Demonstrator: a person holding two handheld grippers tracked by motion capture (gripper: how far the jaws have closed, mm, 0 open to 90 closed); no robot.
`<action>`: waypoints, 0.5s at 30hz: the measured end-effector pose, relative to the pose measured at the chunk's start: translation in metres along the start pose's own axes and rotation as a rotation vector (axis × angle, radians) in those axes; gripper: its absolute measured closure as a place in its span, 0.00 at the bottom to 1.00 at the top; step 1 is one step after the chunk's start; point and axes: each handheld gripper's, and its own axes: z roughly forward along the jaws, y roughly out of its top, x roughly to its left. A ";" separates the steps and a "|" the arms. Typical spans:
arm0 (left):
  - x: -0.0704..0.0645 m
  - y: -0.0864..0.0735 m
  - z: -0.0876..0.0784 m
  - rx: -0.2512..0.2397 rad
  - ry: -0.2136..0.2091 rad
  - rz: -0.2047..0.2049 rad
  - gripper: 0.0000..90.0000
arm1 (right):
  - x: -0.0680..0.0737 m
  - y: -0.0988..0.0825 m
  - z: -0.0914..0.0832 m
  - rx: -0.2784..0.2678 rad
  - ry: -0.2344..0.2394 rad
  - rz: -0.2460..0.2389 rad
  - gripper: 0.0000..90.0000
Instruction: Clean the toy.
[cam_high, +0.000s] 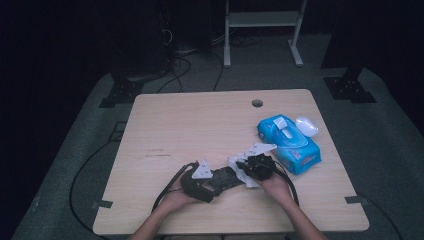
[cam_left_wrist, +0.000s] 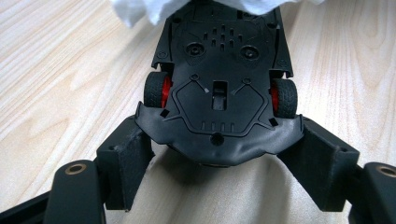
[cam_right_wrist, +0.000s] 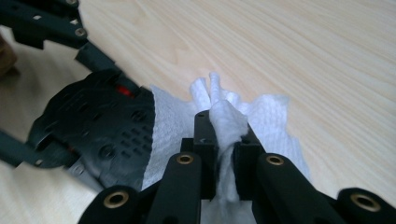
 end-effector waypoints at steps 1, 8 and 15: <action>0.000 0.000 0.000 0.001 0.000 0.000 0.29 | 0.002 -0.001 -0.001 0.000 0.007 0.002 0.92; 0.000 0.000 0.000 -0.004 -0.001 -0.006 0.29 | 0.016 -0.008 -0.009 0.004 0.043 -0.048 0.92; 0.000 0.000 0.000 -0.002 -0.002 -0.005 0.29 | 0.012 -0.019 -0.022 0.006 0.049 -0.020 0.92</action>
